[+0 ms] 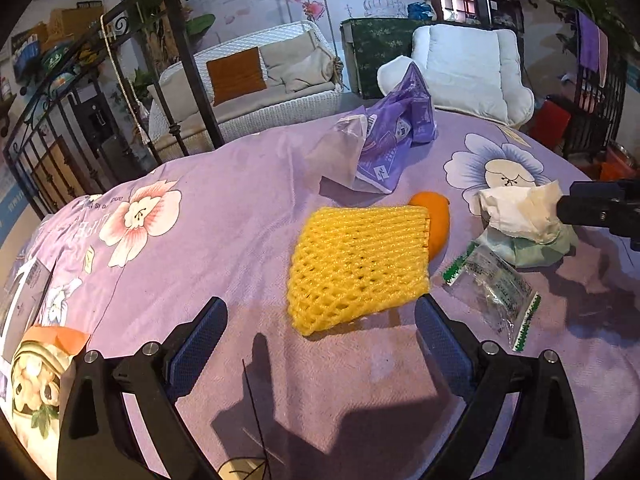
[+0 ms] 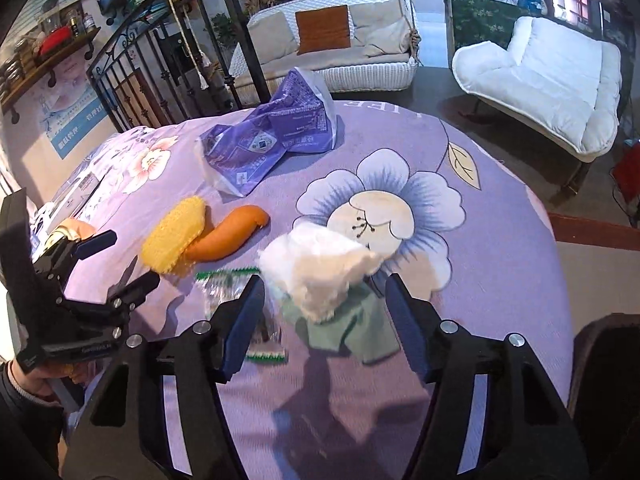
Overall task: Collect trash
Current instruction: 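Grasp the yellow foam sleeve with the left tool while the right tool grasps a white tissue, then carry the yellow sleeve and white tissue over the black bin, then open the left tool to drop the yellow sleeve while the right tool releases the tissue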
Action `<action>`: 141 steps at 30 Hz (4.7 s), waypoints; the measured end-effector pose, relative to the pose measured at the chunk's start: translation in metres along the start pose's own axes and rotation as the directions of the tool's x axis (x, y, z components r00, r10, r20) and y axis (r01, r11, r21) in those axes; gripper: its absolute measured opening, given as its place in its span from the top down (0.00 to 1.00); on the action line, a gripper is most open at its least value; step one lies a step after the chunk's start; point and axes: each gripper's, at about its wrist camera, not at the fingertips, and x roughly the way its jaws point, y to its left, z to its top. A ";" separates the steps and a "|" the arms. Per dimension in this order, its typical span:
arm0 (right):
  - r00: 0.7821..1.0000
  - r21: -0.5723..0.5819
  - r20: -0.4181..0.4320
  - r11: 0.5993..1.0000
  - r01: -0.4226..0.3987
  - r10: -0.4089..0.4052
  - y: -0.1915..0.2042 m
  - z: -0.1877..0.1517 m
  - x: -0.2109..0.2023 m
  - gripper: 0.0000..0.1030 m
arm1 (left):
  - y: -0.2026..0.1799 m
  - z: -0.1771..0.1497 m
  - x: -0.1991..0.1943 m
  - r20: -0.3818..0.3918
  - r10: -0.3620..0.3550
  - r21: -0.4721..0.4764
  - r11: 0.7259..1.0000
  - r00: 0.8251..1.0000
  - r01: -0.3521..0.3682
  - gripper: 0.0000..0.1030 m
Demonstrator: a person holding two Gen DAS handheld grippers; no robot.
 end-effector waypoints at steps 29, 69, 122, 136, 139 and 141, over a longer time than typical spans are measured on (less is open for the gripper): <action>0.990 0.029 0.108 0.995 -0.098 0.094 0.016 -0.012 -0.052 0.95 | 0.004 -0.017 -0.056 0.046 -0.074 -0.168 0.983 0.996 0.080 0.84; 0.904 0.288 0.212 0.908 0.305 -0.371 -0.162 -0.189 -0.246 0.95 | -0.206 -0.028 -0.144 0.147 -0.437 0.031 0.899 0.887 0.438 0.84; 0.849 0.483 0.108 0.774 0.410 -0.517 -0.230 -0.245 -0.272 0.37 | -0.371 0.008 -0.055 -0.221 -0.593 0.136 0.768 0.774 0.626 0.84; 0.835 0.516 0.108 0.749 0.416 -0.539 -0.244 -0.253 -0.286 0.31 | -0.383 0.010 -0.050 -0.227 -0.554 0.206 0.776 0.801 0.596 0.35; 0.836 0.514 0.110 0.751 0.415 -0.537 -0.243 -0.250 -0.284 0.30 | -0.377 0.012 -0.059 -0.190 -0.542 0.231 0.785 0.818 0.574 0.33; 0.840 0.507 0.112 0.757 0.412 -0.532 -0.242 -0.247 -0.281 0.30 | -0.369 0.013 -0.069 -0.155 -0.545 0.239 0.788 0.824 0.567 0.30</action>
